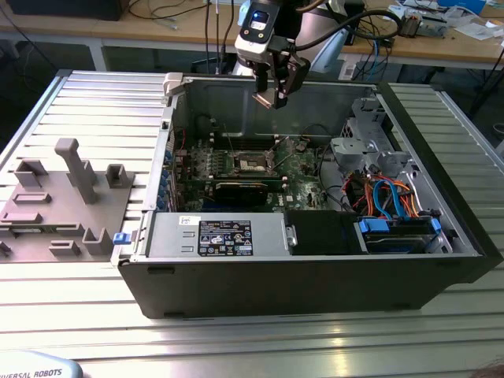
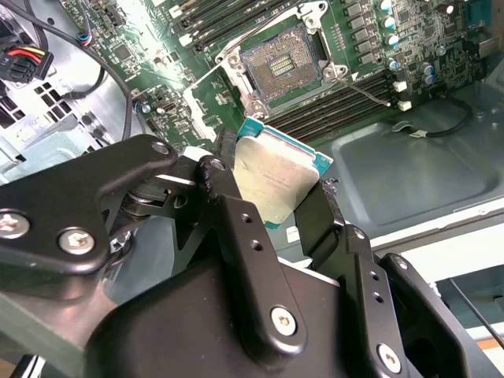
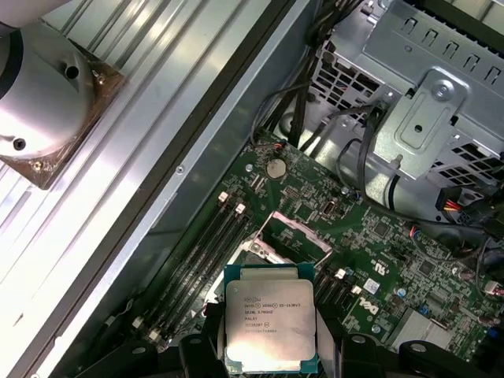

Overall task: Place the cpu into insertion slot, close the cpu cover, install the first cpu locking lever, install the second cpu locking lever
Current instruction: 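Place the cpu into insertion slot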

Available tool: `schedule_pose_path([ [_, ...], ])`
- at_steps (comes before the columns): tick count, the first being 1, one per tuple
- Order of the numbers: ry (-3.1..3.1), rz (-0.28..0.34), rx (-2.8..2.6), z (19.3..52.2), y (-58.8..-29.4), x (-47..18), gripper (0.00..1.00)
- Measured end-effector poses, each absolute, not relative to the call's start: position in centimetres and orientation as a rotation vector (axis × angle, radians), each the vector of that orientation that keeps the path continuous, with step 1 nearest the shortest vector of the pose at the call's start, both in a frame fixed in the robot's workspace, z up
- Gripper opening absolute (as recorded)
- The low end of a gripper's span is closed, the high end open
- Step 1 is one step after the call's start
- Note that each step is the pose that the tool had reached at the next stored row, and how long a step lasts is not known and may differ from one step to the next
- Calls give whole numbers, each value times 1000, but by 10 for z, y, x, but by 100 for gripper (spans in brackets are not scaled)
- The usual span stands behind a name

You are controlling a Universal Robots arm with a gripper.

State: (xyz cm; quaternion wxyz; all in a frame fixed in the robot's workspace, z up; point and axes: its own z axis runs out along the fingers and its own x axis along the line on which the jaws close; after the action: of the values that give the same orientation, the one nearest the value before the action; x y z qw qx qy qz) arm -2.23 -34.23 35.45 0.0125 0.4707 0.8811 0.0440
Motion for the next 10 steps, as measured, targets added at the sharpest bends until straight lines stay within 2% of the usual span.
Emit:
schedule_pose_path([
  [10,2739,137,1480,354,-342,-22,54],
])
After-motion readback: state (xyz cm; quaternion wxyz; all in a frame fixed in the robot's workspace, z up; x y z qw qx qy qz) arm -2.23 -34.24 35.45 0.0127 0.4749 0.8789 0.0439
